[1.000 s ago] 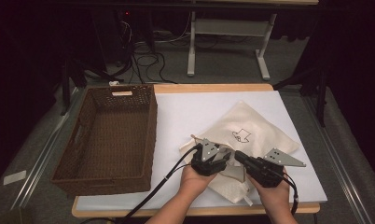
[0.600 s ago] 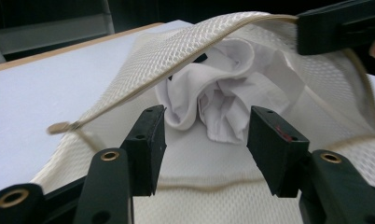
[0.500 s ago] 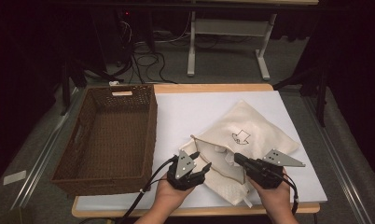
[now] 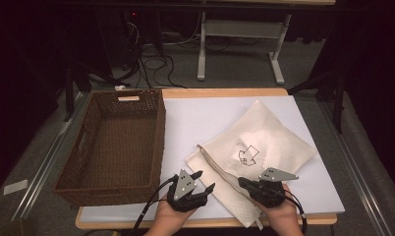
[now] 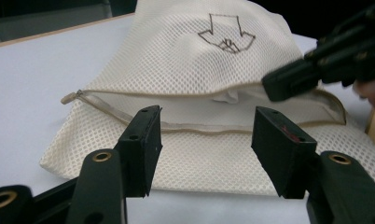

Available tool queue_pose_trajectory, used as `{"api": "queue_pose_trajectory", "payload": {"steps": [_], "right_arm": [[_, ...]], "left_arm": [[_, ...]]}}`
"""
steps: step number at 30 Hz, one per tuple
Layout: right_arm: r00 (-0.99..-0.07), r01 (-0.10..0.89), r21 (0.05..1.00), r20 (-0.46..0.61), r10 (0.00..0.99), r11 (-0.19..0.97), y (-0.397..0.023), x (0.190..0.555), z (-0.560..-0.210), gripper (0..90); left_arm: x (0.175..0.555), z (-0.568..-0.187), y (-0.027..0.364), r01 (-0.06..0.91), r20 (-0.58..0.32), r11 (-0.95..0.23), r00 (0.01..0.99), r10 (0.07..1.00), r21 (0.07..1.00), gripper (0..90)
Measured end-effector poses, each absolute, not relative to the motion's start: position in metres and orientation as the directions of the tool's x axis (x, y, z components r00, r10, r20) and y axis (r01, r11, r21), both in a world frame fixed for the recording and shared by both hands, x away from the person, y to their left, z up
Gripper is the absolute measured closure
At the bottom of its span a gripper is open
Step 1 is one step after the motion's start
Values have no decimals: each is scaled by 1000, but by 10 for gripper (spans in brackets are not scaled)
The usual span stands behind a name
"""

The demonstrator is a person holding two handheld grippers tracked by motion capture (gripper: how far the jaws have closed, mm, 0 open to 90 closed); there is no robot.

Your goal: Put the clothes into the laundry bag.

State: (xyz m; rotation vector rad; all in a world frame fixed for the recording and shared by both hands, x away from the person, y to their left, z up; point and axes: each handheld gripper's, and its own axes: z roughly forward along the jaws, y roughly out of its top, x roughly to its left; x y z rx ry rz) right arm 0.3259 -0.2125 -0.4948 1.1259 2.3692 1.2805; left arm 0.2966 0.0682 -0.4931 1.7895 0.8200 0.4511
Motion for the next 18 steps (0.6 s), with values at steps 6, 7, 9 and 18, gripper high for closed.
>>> {"api": "queue_pose_trajectory", "payload": {"steps": [6, 7, 9, 18], "right_arm": [[-676, 561, 734, 137, 724, 384, -209, 331, -506, 877], [-672, 575, 717, 137, 728, 395, -208, 331, -509, 877], [-675, 574, 704, 118, 728, 418, -205, 331, -514, 877], [-673, 563, 738, 148, 725, 371, -210, 326, -504, 788]], "left_arm": [[298, -491, 73, 304, -76, -189, 683, 726, 934, 427], [298, -490, 73, 303, -77, -186, 684, 725, 935, 427], [297, -489, 73, 297, -77, -180, 683, 726, 938, 427], [295, -490, 69, 289, -67, -187, 686, 724, 939, 426]]}}
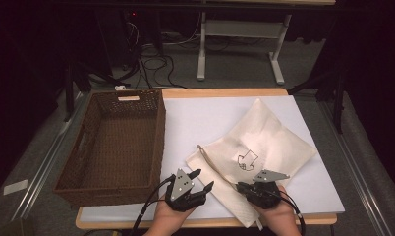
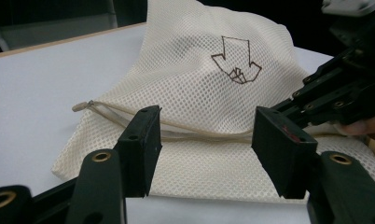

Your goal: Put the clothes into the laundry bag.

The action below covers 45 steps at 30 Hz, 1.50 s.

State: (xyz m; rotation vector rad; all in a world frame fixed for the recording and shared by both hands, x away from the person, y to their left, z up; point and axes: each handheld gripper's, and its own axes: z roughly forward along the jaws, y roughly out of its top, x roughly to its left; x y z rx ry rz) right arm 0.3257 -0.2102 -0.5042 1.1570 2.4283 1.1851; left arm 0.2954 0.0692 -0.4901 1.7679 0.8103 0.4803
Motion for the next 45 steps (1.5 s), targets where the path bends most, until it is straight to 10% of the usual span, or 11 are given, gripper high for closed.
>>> {"api": "queue_pose_trajectory", "payload": {"steps": [27, 36, 45], "right_arm": [[-272, 586, 808, 125, 954, 62, -323, 326, -490, 542], [-198, 654, 756, 146, 969, 20, -329, 343, -504, 320], [-281, 668, 727, 47, 959, 160, -304, 348, -510, 529]], "left_arm": [[302, -485, 55, 259, -63, -192, 732, 678, 947, 421], [300, -484, 58, 258, -58, -193, 725, 686, 947, 421], [297, -484, 63, 259, -56, -188, 712, 699, 947, 421]]}}
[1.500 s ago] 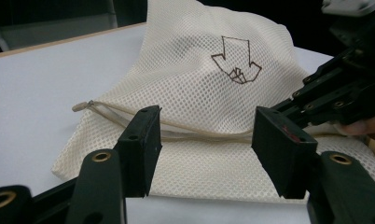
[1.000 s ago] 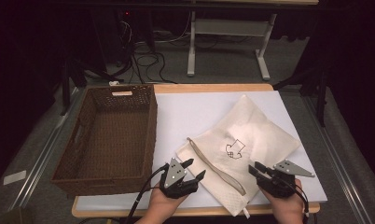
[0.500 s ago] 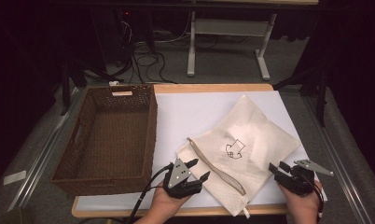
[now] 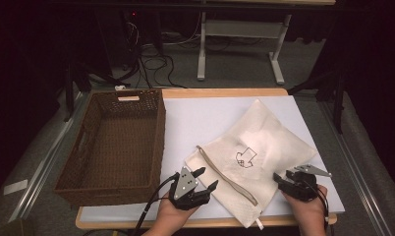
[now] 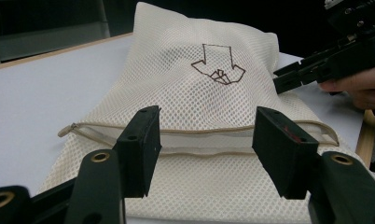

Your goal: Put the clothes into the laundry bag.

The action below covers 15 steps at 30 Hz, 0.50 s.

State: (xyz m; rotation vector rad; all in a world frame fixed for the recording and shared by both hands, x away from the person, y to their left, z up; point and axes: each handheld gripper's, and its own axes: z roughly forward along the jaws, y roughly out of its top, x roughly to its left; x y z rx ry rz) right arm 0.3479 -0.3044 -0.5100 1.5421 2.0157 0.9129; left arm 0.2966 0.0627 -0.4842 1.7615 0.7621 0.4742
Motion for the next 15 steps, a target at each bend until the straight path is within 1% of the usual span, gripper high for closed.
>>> {"api": "queue_pose_trajectory", "payload": {"steps": [2, 5, 6, 8, 10, 12, 15], "right_arm": [[-284, 657, 723, -25, 958, 214, -298, 348, -510, 618], [-297, 650, 718, -62, 953, 249, -290, 349, -510, 766], [-300, 649, 719, -60, 952, 250, -289, 349, -510, 798], [-307, 639, 725, -68, 949, 259, -288, 349, -511, 838], [-304, 646, 726, -41, 952, 238, -291, 349, -510, 859], [-295, 651, 732, 2, 956, 199, -295, 348, -509, 862], [-288, 645, 742, 11, 958, 186, -298, 349, -507, 868]], "left_arm": [[296, -485, 64, 259, -52, -192, 709, 703, 947, 420], [295, -486, 64, 262, -47, -197, 702, 710, 945, 420], [295, -486, 64, 264, -47, -198, 701, 712, 944, 420], [293, -486, 64, 268, -51, -195, 699, 713, 944, 420], [292, -486, 64, 266, -49, -195, 699, 714, 944, 420], [291, -485, 65, 261, -49, -191, 699, 713, 946, 420], [290, -484, 66, 258, -50, -187, 701, 712, 948, 420]]}}
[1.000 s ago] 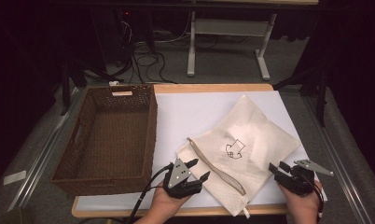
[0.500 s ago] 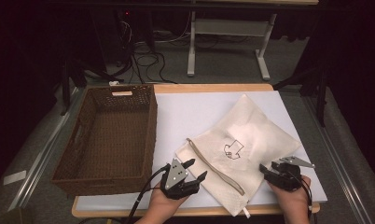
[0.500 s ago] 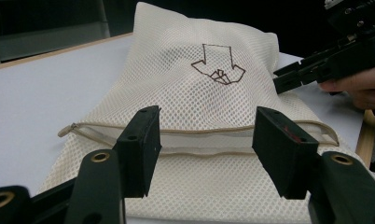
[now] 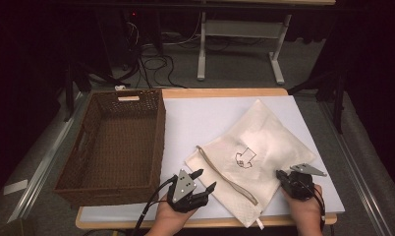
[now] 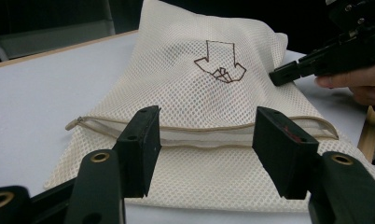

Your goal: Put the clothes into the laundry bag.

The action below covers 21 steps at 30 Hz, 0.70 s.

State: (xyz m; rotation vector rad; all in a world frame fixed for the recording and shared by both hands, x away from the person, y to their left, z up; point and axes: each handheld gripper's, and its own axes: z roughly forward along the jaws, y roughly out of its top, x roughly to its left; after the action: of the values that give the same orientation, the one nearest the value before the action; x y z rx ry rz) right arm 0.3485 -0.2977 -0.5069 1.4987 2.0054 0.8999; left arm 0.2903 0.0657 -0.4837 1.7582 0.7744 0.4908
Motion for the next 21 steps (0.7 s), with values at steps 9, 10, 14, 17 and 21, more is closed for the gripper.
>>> {"api": "queue_pose_trajectory", "payload": {"steps": [9, 10, 14, 17, 21], "right_arm": [[-266, 649, 743, 24, 964, 161, -311, 362, -505, 876], [-263, 650, 743, 22, 965, 160, -311, 365, -505, 876], [-284, 648, 742, 27, 959, 171, -315, 378, -506, 877], [-288, 649, 738, 15, 958, 184, -318, 389, -507, 878], [-286, 648, 738, 4, 958, 191, -324, 403, -507, 877]], "left_arm": [[292, -485, 68, 262, -48, -192, 697, 716, 946, 421], [292, -485, 68, 264, -51, -188, 694, 718, 946, 421], [292, -484, 71, 266, -61, -173, 687, 724, 948, 422], [292, -485, 73, 266, -56, -176, 682, 730, 948, 422], [293, -488, 74, 275, -52, -184, 671, 740, 944, 424]]}}
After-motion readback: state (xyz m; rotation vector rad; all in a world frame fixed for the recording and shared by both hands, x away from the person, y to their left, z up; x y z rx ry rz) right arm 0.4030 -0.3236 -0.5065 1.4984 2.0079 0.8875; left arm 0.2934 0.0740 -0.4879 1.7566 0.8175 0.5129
